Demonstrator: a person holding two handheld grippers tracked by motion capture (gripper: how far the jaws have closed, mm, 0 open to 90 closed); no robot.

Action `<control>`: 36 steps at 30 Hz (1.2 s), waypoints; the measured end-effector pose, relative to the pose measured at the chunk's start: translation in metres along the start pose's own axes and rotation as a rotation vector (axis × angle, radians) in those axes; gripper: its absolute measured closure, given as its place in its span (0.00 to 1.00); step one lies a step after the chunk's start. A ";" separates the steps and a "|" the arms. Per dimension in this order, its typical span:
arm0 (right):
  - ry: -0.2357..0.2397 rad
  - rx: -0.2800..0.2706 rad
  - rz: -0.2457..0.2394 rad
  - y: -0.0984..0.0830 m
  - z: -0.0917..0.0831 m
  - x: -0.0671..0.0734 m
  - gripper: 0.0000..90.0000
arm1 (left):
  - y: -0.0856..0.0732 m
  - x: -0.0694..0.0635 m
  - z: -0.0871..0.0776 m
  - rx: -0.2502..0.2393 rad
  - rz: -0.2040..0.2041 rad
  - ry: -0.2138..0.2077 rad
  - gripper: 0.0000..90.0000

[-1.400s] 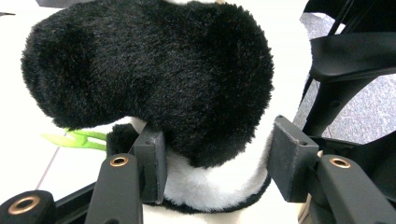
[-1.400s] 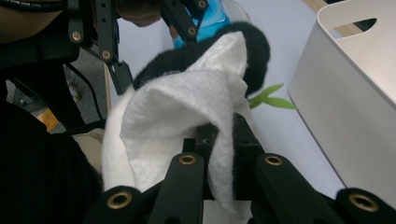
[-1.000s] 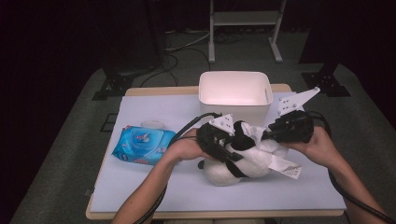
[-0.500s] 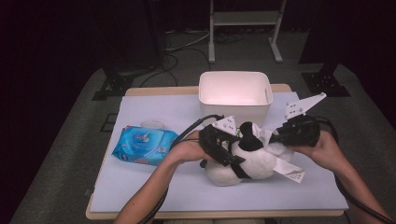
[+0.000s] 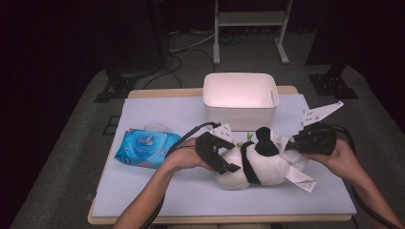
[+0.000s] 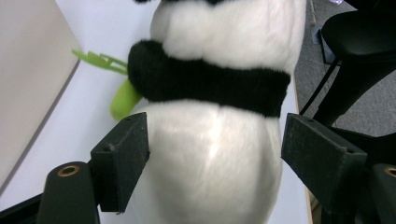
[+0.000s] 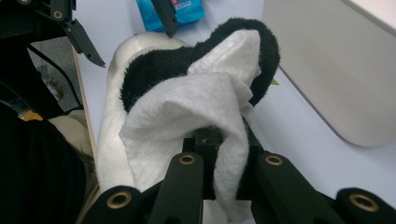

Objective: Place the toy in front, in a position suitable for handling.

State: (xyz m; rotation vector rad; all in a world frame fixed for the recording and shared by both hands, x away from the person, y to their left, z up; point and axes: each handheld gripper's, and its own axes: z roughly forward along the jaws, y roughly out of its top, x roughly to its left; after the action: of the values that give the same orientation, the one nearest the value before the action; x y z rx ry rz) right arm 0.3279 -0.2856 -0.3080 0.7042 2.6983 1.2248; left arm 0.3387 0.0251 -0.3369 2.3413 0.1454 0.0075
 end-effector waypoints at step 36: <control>-0.009 -0.008 0.085 -0.041 0.002 -0.015 0.93 | -0.023 0.011 0.013 -0.017 -0.043 -0.022 0.41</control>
State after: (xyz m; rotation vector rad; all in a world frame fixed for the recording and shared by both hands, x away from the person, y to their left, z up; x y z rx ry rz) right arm 0.3266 -0.3145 -0.3407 0.8294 2.6802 1.2458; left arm 0.3483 0.0328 -0.3630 2.3201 0.1846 -0.0376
